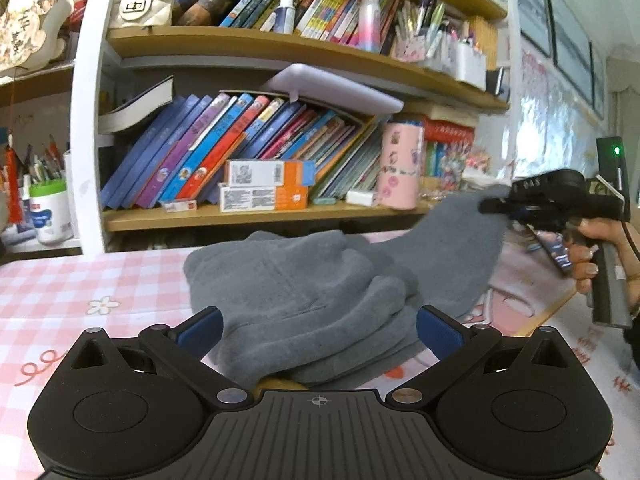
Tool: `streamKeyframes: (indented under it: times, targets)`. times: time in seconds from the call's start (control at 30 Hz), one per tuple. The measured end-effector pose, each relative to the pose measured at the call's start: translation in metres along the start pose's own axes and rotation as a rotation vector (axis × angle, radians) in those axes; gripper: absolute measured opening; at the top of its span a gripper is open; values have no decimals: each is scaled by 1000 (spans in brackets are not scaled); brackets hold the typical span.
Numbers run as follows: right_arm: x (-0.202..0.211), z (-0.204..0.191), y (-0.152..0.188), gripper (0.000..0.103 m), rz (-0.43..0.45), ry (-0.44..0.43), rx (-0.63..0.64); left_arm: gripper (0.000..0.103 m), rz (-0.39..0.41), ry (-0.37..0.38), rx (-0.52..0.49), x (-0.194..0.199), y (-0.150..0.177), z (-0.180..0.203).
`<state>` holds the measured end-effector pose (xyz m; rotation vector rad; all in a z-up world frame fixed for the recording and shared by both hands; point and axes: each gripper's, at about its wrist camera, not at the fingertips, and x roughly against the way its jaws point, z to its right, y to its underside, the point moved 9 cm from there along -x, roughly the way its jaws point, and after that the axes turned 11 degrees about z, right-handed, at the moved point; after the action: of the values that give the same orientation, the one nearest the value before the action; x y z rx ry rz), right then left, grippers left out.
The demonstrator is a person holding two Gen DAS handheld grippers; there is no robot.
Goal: Fold clothes
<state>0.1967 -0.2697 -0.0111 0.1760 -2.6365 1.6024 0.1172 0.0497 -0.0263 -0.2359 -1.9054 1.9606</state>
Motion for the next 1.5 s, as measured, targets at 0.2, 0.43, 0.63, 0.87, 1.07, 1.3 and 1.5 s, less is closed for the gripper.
streamKeyframes:
  times: [0.2, 0.43, 0.63, 0.87, 1.07, 1.3, 1.5]
  targets:
    - [17, -75, -26, 14, 78, -195, 122, 103, 35, 36, 9, 5, -6, 5]
    - [32, -187, -1, 14, 20, -459, 358, 103, 43, 45, 27, 6, -8, 5]
    - [42, -248, 77, 14, -161, -637, 611, 103, 38, 63, 22, 6, -8, 9]
    - [41, -245, 89, 48, -304, -773, 382, 103, 9, 81, 11, 5, -3, 14]
    - [35, -195, 44, 61, -225, -656, 197, 103, 35, 38, 31, 8, -8, 1]
    - [-2, -113, 66, 62, -333, -320, 85, 103, 106, -110, 209, 16, -16, -46]
    - [-10, -102, 84, 67, -389, -284, 56, 103, 132, -127, 431, 14, -16, -77]
